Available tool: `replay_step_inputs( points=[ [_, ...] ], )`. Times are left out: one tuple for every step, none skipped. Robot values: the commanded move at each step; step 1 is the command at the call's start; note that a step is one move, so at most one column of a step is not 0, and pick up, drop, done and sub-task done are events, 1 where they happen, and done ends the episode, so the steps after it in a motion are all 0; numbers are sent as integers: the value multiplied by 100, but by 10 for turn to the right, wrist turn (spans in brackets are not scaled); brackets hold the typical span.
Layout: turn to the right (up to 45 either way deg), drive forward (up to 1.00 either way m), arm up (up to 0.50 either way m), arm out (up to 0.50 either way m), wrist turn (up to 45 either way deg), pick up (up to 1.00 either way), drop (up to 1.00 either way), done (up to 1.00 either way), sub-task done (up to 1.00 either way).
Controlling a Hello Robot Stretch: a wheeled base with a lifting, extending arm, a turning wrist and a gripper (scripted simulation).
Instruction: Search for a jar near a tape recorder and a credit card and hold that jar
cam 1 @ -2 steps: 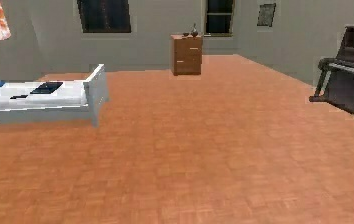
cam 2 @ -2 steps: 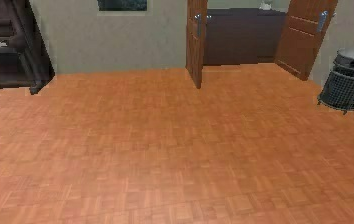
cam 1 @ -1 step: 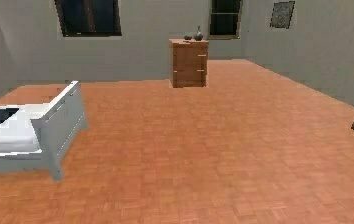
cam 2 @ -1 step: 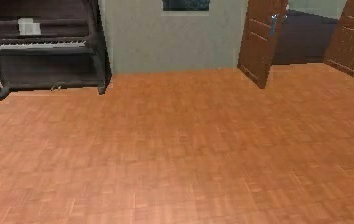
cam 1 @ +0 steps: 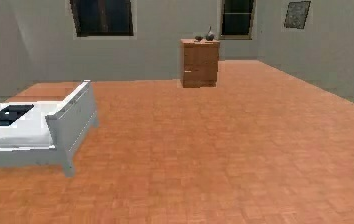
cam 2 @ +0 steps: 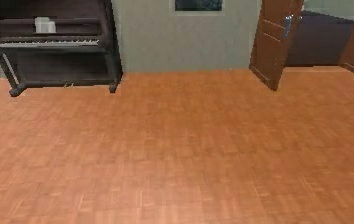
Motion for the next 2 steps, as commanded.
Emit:
replay_step_inputs(
  points=[
    [0,100,0,0,0,0,0,0,0],
    [0,100,0,0,0,0,0,0,0]
  ],
)
